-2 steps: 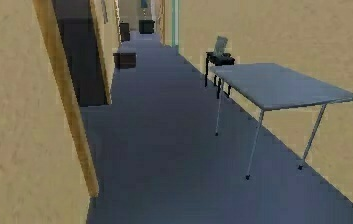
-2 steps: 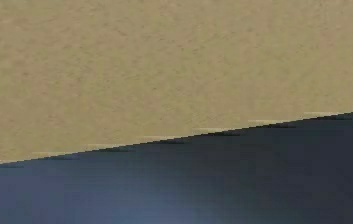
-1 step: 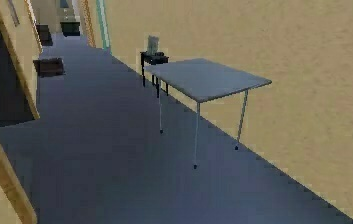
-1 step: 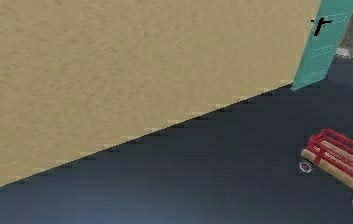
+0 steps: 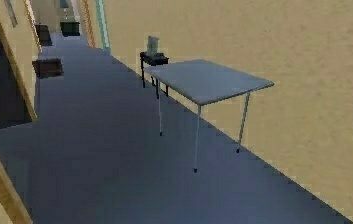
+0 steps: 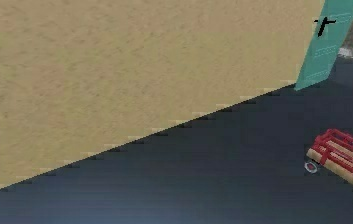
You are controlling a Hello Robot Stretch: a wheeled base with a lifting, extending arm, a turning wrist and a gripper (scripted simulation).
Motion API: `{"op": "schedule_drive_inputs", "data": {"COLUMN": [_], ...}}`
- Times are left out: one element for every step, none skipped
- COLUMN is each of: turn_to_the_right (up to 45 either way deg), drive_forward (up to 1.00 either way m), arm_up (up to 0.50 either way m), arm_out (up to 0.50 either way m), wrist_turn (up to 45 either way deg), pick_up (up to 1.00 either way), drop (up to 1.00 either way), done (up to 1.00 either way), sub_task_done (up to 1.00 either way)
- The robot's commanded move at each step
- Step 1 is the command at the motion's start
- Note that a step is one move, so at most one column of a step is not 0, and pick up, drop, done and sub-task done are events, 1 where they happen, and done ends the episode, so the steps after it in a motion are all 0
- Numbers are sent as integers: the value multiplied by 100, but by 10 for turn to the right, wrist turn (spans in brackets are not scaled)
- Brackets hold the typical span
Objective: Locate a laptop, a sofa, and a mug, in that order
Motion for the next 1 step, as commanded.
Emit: {"op": "schedule_drive_inputs", "data": {"turn_to_the_right": [-210], "drive_forward": [0], "arm_up": [0], "arm_out": [0], "wrist_turn": [0], "pick_up": [0], "drop": [0], "done": [0], "sub_task_done": [0]}}
